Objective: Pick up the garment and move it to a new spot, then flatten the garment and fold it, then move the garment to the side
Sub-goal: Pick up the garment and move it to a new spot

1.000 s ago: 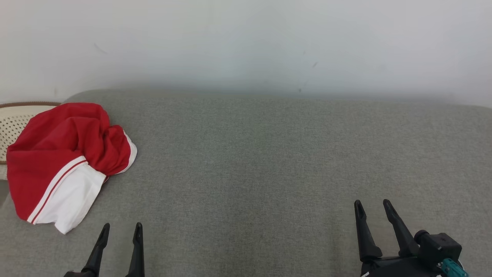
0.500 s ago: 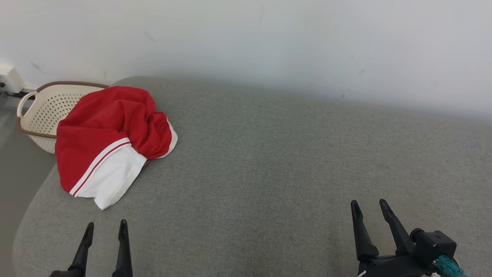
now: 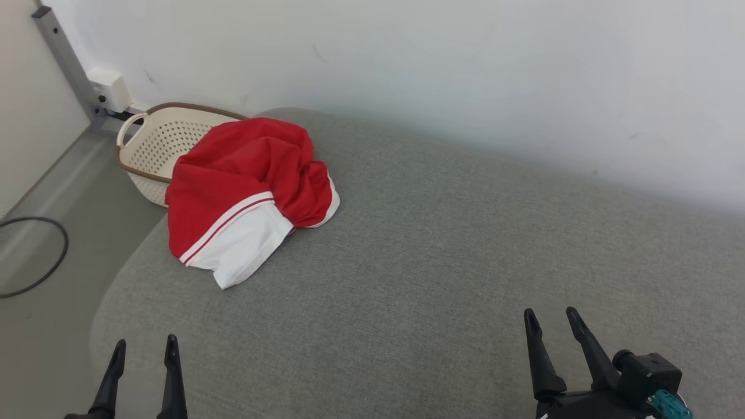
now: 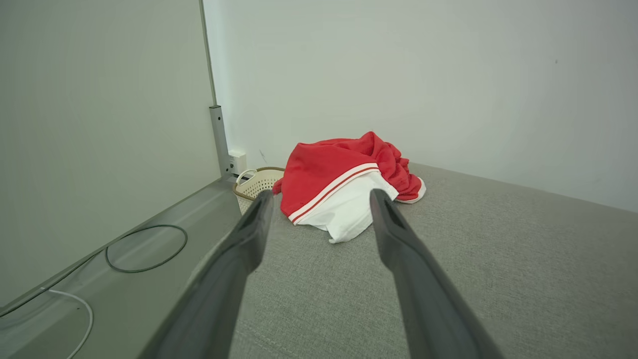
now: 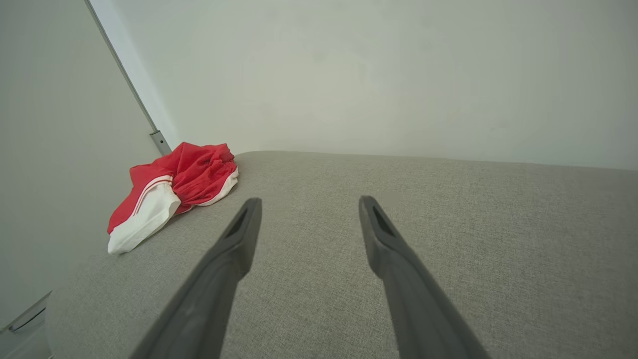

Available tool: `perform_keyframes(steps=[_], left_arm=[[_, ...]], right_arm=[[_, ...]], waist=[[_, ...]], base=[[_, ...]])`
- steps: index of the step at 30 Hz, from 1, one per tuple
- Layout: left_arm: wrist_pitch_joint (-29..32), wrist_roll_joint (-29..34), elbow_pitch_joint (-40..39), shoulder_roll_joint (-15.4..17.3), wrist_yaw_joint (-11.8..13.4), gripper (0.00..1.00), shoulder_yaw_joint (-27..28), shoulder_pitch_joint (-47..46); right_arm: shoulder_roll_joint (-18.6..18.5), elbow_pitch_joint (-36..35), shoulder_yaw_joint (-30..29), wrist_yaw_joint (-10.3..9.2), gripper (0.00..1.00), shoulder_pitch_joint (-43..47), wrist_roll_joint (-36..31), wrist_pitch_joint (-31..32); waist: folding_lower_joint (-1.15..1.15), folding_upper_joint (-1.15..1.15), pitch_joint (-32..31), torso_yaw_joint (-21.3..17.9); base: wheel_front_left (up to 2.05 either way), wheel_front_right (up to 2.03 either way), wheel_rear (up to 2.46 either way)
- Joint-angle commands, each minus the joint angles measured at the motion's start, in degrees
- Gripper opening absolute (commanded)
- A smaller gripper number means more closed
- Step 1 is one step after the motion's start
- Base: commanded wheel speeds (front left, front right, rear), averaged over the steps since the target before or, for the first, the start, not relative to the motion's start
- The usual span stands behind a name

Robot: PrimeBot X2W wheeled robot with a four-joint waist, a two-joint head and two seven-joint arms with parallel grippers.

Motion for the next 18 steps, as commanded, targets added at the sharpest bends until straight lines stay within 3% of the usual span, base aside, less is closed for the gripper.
perform_keyframes(steps=[1, 8, 18], left_arm=[[0.06, -0.59, -0.43, 0.40, 0.47, 1.00, 0.29, 1.04], [0.26, -0.73, -0.93, 0.84, 0.86, 1.00, 0.53, 1.32], [0.66, -0.97, -1.68, 1.04, 1.35, 1.00, 0.64, 1.75]], right_arm=[[0.05, 0.23, 0.18, 0.04, 1.00, -0.33, 0.45, -0.39], [0.05, 0.83, 0.39, 0.04, 1.00, -0.64, 0.56, -0.83], [0.06, 1.56, 0.80, 0.04, 1.00, -0.97, 0.66, -1.18]], waist=[[0.00, 0.00, -0.27, 2.56], [0.00, 0.00, -0.44, 5.07], [0.00, 0.00, -0.26, 5.16]], base=[[0.00, 0.00, 0.00], [0.00, 0.00, 0.00], [0.00, 0.00, 0.00]])
